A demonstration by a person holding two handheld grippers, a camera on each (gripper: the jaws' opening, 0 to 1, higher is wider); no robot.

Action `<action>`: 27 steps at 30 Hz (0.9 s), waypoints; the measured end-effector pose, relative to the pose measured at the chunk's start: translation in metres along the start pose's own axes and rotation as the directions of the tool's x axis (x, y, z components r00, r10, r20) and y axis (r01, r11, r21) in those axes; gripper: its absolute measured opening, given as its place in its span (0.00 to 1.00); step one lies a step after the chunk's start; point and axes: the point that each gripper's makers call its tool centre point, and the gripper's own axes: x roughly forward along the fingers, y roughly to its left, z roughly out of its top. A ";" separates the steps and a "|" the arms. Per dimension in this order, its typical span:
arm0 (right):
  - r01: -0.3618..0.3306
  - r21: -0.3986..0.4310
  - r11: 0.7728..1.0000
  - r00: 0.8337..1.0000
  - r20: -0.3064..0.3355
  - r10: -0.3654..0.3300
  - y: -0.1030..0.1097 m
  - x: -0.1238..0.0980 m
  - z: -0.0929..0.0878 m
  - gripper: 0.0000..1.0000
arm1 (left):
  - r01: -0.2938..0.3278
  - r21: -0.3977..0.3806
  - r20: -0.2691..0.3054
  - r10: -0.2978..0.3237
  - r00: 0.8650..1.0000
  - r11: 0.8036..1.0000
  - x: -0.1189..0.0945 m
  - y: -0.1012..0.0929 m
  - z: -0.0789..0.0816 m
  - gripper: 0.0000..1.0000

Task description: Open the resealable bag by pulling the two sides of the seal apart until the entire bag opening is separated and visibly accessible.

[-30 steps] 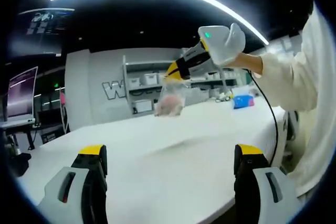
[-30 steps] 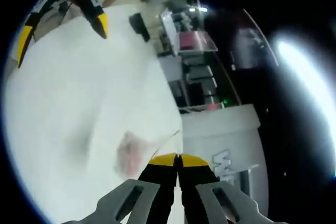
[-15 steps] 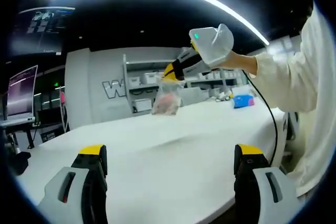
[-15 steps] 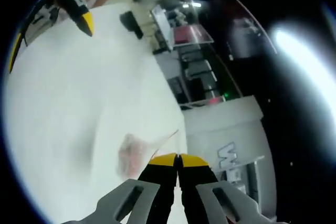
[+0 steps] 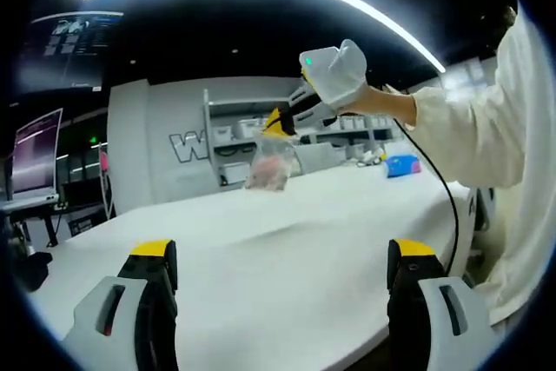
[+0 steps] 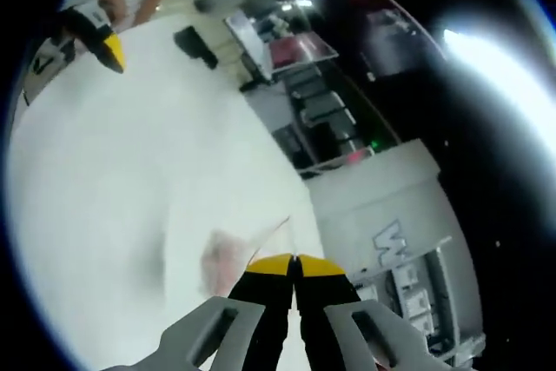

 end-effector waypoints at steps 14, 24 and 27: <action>-0.042 0.225 0.974 0.999 0.026 0.037 -0.014 0.017 -0.003 0.00 | -0.008 -0.008 0.004 0.008 1.000 1.000 0.001 0.005 0.010 1.00; -0.050 0.251 0.967 0.999 0.006 0.050 -0.016 0.034 -0.009 0.00 | 0.000 -0.026 -0.012 0.000 1.000 1.000 0.003 0.007 0.013 1.00; -0.050 0.243 0.969 0.999 0.000 0.051 -0.016 0.038 -0.011 0.00 | -0.001 -0.030 -0.015 0.001 1.000 1.000 0.004 0.008 0.015 1.00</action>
